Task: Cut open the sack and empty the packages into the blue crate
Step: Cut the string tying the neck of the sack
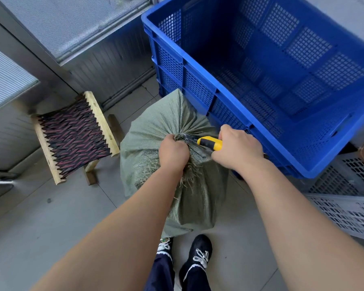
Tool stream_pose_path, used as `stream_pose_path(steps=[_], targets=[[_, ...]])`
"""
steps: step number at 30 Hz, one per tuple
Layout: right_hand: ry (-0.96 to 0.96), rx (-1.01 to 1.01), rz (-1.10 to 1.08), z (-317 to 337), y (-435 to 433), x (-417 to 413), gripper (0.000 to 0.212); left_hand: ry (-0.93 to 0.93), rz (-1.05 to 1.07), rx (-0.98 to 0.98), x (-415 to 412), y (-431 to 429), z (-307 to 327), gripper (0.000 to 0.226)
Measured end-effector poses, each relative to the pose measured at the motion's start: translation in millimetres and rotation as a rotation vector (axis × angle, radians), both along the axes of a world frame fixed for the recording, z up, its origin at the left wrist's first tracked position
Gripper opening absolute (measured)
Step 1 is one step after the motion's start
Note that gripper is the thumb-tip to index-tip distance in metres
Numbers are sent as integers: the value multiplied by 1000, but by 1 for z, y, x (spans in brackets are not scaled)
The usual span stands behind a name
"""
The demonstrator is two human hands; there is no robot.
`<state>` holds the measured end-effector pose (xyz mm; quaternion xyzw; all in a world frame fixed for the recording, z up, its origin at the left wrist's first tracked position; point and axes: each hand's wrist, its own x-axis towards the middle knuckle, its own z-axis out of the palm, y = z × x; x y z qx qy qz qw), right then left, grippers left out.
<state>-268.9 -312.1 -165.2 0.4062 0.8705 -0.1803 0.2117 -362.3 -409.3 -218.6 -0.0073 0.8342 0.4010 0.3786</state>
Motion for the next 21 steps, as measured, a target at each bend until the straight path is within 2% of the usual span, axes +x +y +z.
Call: stream_pose_path(steps=[2,4,6,12,16,21], targets=[[-8,-29,-27,4,9,2,22,0,-3,-9,-1,-1,-1,49],[112,-115,-90,1,11,-1,14,7,-9,-12,0,0,-1,48],[207,-202,-137,-4,4,-8,19,19,-14,-20,0,0,-1,46],[230,-334,-224,-15,-11,-18,36,1,-30,-8,-3,-4,-4,39],[189,-280,-223,-16,-13,-13,44,-35,-6,11,-6,-6,-7,44],[184,-162,-221,-11,-13,1,37,-73,14,33,-10,-8,-10,48]])
